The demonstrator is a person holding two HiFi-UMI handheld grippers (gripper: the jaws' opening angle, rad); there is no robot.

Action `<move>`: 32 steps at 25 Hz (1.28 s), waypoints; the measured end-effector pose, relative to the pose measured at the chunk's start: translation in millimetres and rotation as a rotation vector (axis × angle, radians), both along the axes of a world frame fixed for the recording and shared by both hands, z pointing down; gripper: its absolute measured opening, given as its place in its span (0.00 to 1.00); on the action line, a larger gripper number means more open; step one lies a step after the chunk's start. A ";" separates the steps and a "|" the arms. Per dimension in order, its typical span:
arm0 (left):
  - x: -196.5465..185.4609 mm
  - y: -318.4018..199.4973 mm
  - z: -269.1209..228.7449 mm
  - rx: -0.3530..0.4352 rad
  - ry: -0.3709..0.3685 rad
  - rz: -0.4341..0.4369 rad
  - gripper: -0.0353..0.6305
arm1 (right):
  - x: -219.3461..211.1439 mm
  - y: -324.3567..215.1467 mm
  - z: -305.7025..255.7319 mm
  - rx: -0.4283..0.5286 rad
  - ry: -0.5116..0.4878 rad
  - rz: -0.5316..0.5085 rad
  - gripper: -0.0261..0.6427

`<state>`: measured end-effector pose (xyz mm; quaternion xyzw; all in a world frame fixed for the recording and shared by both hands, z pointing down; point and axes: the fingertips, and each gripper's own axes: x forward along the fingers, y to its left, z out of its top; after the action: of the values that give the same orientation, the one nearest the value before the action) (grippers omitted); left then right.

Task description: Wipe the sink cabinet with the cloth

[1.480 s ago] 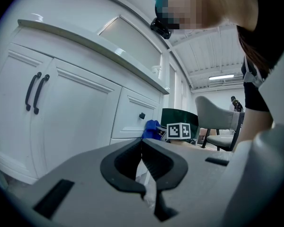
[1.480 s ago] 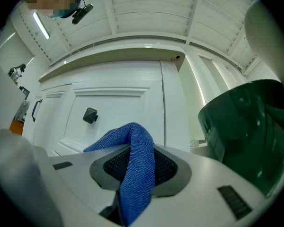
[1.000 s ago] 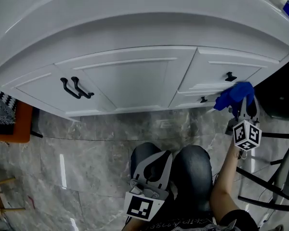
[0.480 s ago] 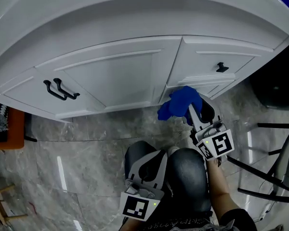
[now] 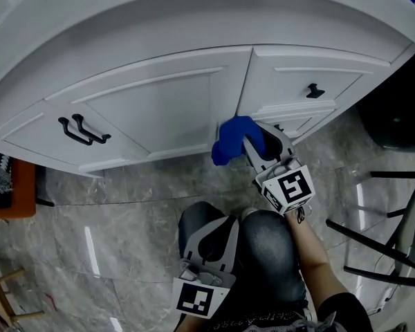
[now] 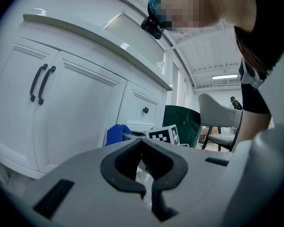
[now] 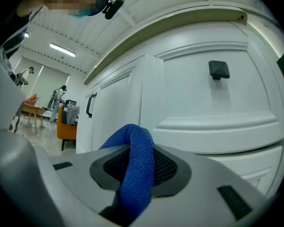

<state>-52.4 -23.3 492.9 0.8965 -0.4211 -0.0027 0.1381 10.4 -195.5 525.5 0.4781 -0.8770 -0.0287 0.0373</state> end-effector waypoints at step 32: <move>7.8 -7.1 -1.8 0.006 0.016 0.026 0.06 | 66.1 -1.4 7.5 0.010 0.044 0.211 0.21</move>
<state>-44.6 -30.3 491.1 0.9021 -0.4084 -0.0093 0.1390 76.5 -197.0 533.0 0.5671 -0.8207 -0.0395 0.0569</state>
